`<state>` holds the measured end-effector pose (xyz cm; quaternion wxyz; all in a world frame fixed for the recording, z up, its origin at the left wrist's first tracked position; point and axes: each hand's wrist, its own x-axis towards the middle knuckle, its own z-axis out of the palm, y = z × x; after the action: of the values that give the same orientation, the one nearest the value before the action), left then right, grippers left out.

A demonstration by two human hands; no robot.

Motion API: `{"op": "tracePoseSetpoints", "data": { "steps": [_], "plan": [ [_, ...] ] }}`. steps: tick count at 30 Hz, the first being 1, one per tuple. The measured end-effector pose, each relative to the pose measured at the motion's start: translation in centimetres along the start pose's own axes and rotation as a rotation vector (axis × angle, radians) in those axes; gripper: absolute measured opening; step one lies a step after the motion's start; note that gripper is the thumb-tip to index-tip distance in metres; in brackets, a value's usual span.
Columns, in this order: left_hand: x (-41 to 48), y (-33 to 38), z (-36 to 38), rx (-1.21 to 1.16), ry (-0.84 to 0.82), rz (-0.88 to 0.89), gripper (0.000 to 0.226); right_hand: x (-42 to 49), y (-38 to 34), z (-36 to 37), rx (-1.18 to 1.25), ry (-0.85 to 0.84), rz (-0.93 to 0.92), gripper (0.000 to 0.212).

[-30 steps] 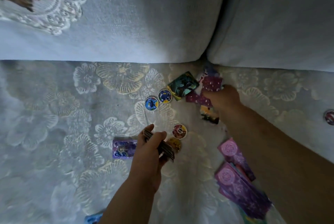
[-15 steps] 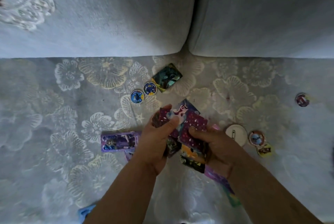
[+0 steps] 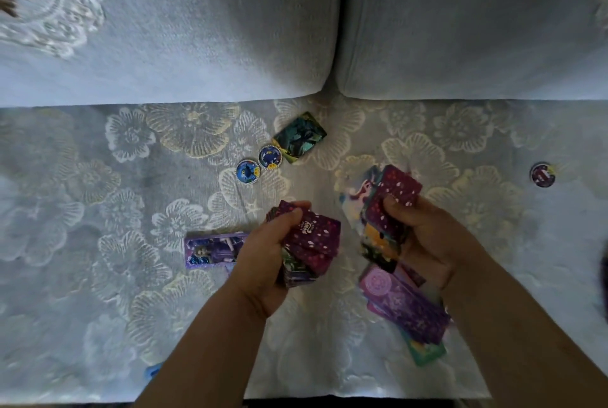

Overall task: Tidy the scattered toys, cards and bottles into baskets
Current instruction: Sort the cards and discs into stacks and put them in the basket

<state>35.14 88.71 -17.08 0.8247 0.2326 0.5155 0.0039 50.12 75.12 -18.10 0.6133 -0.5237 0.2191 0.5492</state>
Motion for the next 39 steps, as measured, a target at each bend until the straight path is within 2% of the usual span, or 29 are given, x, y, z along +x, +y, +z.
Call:
{"op": "tracePoseSetpoints", "data": {
  "steps": [2, 4, 7, 10, 13, 15, 18, 21, 23, 25, 27, 30, 32, 34, 36, 39],
  "plan": [
    [0.1, -0.1, -0.6, 0.007, -0.009, -0.052, 0.023, -0.8, -0.4, 0.3, -0.168, -0.15, 0.03, 0.031],
    [-0.1, -0.2, -0.5, 0.023, -0.076, -0.117, 0.028, -1.2, 0.0, 1.3, -0.394, -0.263, 0.089, 0.038],
    [-0.8, -0.2, -0.3, -0.013, -0.161, -0.155, 0.049, -0.4, 1.3, 3.5, -0.716, -0.171, -0.003, 0.048],
    [-0.8, -0.2, -1.0, -0.039, -0.109, -0.086, 0.05, 0.0, 2.4, 5.6, -0.977, -0.045, -0.148, 0.054],
    [-0.6, 0.0, -2.3, -0.034, -0.051, -0.015, 0.034, 0.2, 3.3, 6.1, -1.006, 0.044, -0.261, 0.055],
    [-0.7, 0.2, -3.1, -0.046, -0.072, -0.005, 0.038, 0.3, 3.8, 6.4, -0.881, 0.075, -0.266, 0.05],
    [-1.2, 0.6, -3.2, -0.112, -0.136, -0.075, 0.043, 0.1, 5.1, 7.5, -0.852, 0.012, -0.326, 0.049],
    [-1.2, 1.0, -3.8, -0.124, -0.153, -0.072, 0.041, -0.1, 6.3, 9.6, -0.967, -0.17, -0.423, 0.053],
    [-0.9, 1.4, -4.4, -0.169, -0.13, -0.067, 0.044, 1.1, 5.7, 10.2, -1.106, -0.2, -0.496, 0.053],
    [-0.6, 1.9, -5.5, -0.217, -0.115, -0.083, 0.05, 4.1, 4.4, 10.3, -1.402, -0.074, -0.643, 0.055],
    [-0.5, 1.8, -6.9, -0.199, -0.051, -0.057, 0.047, 7.6, 3.1, 10.4, -1.721, 0.071, -0.709, 0.064],
    [-0.4, 1.6, -8.6, -0.183, 0.083, 0.018, 0.04, 11.9, 1.1, 10.7, -1.992, 0.108, -0.725, 0.071],
    [-0.6, 1.6, -10.3, -0.188, 0.145, 0.063, 0.04, 13.7, 0.1, 10.9, -2.097, 0.06, -0.74, 0.068],
    [-1.1, 1.7, -11.9, -0.167, 0.194, 0.082, 0.05, 14.2, -0.3, 10.8, -2.159, 0.096, -0.784, 0.062],
    [-1.5, 1.7, -13.6, -0.135, 0.224, 0.09, 0.056, 13.8, 0.1, 10.6, -2.204, 0.217, -0.8, 0.054],
    [-1.9, 1.5, -15.8, -0.044, 0.271, 0.077, 0.064, 11.9, 1.1, 9.9, -2.167, 0.425, -0.62, 0.057]
  ]
}}
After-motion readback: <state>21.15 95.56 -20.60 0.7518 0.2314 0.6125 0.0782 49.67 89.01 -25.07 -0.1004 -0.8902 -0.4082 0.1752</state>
